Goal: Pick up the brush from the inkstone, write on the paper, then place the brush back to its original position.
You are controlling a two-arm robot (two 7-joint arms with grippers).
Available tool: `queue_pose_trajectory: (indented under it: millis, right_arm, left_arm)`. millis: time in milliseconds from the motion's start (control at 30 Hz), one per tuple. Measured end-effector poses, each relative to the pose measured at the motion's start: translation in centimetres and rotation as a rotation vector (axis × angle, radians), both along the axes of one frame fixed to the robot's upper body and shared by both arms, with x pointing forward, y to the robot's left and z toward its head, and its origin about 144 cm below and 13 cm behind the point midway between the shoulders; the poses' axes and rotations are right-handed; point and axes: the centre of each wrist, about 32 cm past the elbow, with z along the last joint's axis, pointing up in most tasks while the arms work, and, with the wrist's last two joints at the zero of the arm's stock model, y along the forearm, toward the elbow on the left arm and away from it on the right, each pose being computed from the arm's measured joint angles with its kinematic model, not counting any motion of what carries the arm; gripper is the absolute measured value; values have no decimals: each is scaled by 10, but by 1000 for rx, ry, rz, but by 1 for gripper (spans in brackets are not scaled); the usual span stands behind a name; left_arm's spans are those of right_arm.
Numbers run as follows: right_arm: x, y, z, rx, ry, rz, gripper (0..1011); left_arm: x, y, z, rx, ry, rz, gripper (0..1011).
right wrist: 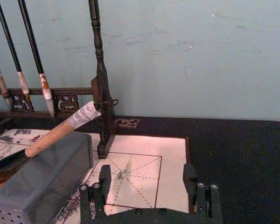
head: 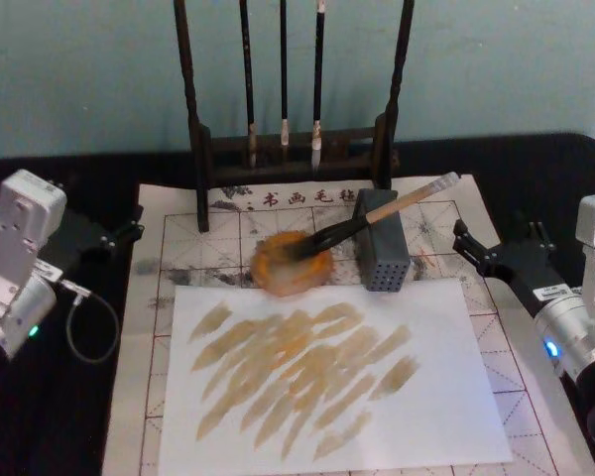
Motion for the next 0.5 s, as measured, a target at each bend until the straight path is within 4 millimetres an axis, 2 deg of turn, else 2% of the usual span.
queue_pose_trajectory:
  millis: [500]
  right_arm:
    - [0,0,0,0,0,0,1000]
  left_arm:
    - [0,0,0,0,0,0,1001]
